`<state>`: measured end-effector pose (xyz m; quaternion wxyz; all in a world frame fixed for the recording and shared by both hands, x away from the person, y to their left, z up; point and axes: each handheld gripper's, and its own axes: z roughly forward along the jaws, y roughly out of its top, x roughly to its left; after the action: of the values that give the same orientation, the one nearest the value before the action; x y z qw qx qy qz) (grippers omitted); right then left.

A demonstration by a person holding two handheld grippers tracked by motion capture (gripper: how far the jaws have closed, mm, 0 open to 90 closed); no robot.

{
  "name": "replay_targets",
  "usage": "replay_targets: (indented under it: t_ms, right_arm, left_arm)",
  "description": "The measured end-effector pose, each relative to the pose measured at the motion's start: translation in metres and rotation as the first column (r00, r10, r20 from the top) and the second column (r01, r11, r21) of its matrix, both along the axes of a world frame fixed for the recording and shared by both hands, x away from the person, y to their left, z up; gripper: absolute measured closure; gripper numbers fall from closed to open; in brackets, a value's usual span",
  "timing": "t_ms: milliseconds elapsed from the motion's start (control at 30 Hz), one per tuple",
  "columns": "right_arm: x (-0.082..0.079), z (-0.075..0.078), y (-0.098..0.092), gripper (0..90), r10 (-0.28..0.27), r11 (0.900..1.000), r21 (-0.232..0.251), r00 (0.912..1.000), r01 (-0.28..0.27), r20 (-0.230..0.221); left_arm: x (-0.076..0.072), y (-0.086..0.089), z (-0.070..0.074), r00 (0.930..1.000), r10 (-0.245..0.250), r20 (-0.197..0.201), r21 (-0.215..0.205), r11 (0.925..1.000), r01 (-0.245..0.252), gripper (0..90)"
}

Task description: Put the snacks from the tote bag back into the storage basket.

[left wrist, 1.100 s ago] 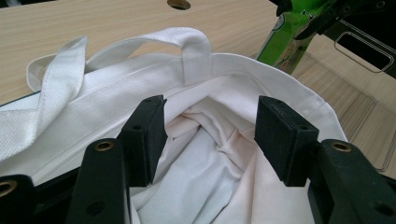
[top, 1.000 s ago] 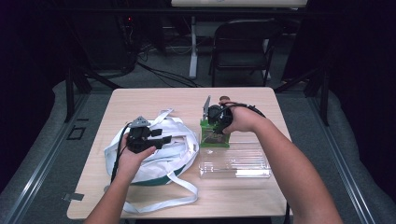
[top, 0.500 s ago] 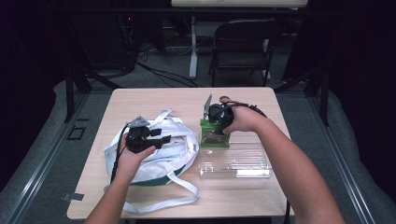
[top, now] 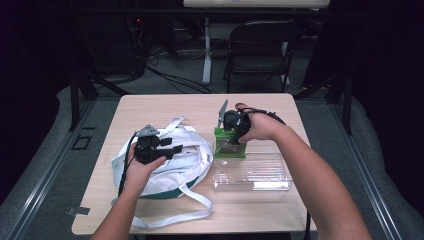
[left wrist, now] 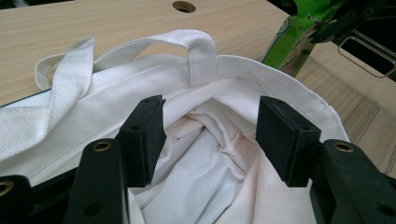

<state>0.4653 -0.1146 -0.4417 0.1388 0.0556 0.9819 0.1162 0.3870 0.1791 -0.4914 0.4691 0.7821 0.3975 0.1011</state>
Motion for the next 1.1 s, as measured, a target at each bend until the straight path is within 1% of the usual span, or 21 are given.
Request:
replay_targets:
  t_ms: [267,400,433,567,767,867,1100]
  right_arm:
    - [-0.001,0.003,-0.002,39.2,0.001,1.0,0.015,1.0,-0.001,0.009]
    - [-0.001,0.004,-0.002,38.9,-0.002,1.0,0.026,1.0,0.002,0.01]
    - [-0.001,0.004,-0.002,38.9,0.0,1.0,0.022,0.9999,0.0,0.011]
    - [-0.003,0.006,-0.002,38.9,0.003,1.0,0.031,0.9999,-0.003,0.012]
    - [-0.003,0.01,-0.003,38.9,-0.002,0.998,0.061,0.9999,0.001,0.015]
    - [-0.004,0.012,-0.003,38.9,0.003,0.998,0.057,0.9997,-0.004,0.024]
    - [-0.006,0.016,-0.004,38.7,-0.005,0.996,0.087,0.9997,0.002,0.024]
  left_arm:
    - [0.0,0.0,-0.001,1.0,-0.005,-0.003,0.005,1.0,0.005,41.8]
    - [0.0,-0.001,-0.001,1.0,-0.005,0.002,0.005,1.0,0.005,41.8]
    - [0.0,-0.001,0.0,1.0,0.0,0.0,-0.001,1.0,0.0,41.8]
    - [-0.001,0.0,-0.001,1.0,-0.001,-0.003,0.002,1.0,0.001,41.7]
    - [-0.001,0.001,0.0,1.0,0.003,-0.003,0.002,1.0,-0.003,41.6]
    - [-0.001,0.0,-0.001,1.0,0.004,0.0,0.001,1.0,-0.004,41.5]
    - [-0.001,0.001,0.0,1.0,0.007,0.004,-0.002,1.0,-0.007,41.5]
